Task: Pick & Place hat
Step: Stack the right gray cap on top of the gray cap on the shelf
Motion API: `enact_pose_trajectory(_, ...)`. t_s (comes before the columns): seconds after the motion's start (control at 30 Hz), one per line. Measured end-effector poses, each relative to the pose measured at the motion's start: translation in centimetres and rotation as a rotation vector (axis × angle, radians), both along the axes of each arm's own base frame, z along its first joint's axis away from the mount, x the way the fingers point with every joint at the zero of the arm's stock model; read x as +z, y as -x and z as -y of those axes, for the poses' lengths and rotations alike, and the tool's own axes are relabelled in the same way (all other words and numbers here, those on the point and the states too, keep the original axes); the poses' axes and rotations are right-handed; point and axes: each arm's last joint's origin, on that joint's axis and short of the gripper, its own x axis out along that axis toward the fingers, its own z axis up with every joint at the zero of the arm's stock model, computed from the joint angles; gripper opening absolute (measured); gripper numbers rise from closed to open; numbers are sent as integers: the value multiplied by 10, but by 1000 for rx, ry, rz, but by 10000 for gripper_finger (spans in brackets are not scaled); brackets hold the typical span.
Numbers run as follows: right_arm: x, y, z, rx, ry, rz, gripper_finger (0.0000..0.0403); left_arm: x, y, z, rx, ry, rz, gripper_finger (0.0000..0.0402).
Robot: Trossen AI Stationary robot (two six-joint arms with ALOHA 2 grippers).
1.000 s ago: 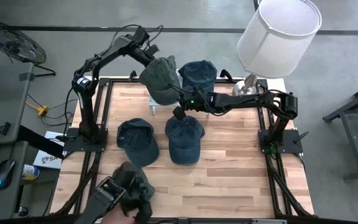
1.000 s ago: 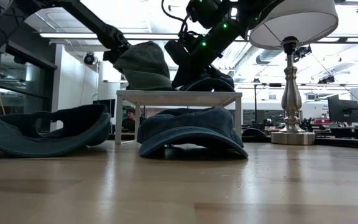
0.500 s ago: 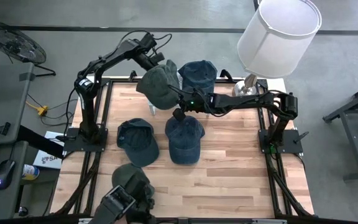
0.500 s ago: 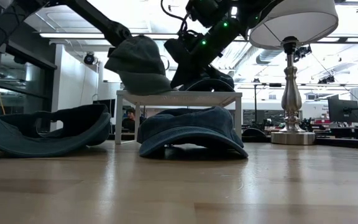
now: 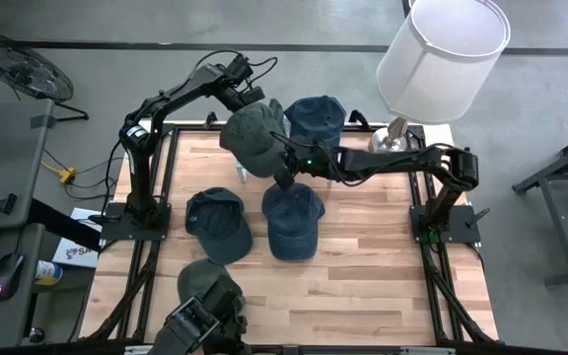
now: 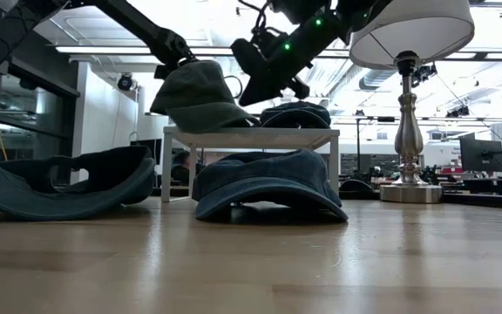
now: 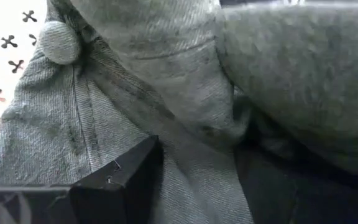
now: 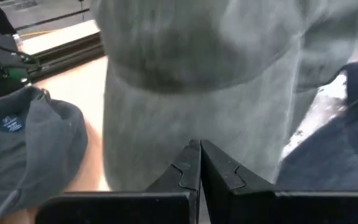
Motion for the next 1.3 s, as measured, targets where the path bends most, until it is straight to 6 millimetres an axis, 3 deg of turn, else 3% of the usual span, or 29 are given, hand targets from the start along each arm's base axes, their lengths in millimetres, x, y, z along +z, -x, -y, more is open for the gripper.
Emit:
enact_pose_trajectory(0.2,15,5,0,18,35,32,0,0,0,0,5,-2,-1,206)
enact_pose_trajectory(0.43,41,2,-3,190,174,174,11,0,0,-1,15,-11,-17,206)
enact_pose_trajectory(0.57,50,0,-2,213,276,221,62,0,0,-1,15,-12,-17,206)
enact_pose_trajectory(0.9,65,-2,13,177,321,280,245,0,0,-1,17,-16,-20,206)
enact_pose_trajectory(1.0,75,-13,17,178,337,253,264,0,0,-2,18,-22,-16,206)
enact_pose_trajectory(1.3,92,-50,31,95,225,124,268,0,-1,-3,35,-16,-12,206)
